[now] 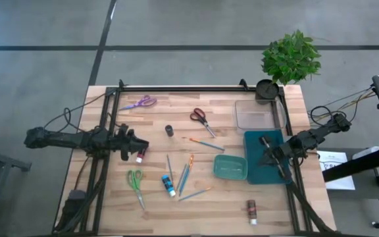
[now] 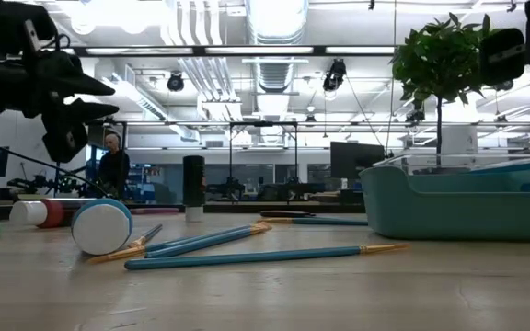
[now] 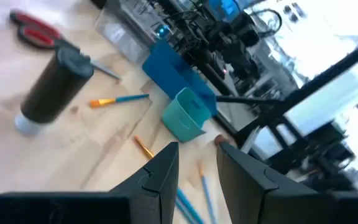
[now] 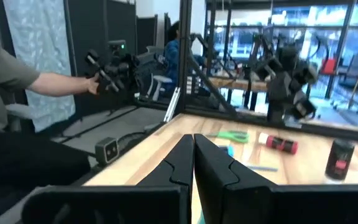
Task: Pick & Place Paint Supplies
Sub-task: Put the purple scissors into the transparent bin
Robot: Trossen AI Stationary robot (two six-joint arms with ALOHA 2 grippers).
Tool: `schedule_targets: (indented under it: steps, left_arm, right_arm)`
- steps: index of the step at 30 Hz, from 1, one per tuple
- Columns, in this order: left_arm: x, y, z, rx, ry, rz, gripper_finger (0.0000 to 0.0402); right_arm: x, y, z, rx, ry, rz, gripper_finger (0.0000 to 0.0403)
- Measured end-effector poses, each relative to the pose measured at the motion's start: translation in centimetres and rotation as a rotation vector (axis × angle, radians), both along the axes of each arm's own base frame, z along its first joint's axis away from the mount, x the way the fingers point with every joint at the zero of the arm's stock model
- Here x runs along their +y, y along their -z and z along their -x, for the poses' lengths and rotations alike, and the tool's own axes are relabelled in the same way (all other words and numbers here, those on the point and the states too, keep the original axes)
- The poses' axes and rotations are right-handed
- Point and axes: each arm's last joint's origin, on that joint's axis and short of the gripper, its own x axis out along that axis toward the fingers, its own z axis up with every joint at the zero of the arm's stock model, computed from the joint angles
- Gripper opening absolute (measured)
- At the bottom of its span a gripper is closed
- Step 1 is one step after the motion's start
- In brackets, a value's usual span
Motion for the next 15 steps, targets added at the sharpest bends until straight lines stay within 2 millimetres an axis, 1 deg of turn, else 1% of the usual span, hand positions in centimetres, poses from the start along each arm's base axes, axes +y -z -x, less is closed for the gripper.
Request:
schedule_targets:
  steps: [5,7,11,15]
  left_arm:
    - [0.0,0.0,0.0,0.001,-0.002,0.012,0.0117]
    - [0.0,0.0,0.0,0.001,0.002,-0.022,0.0117]
    - [0.0,0.0,0.0,0.002,0.014,-0.118,0.0117]
    - [0.0,0.0,0.0,0.002,0.026,-0.233,0.0117]
  right_arm:
    - [0.0,-0.3,0.0,0.001,-0.013,-0.094,0.0009]
    - [-0.1,-0.7,0.1,-0.038,0.004,-0.098,0.0009]
    - [-0.1,-1.0,0.1,-0.047,0.003,-0.157,0.0009]
    - [-0.3,-1.9,0.3,-0.183,0.034,-0.050,0.0009]
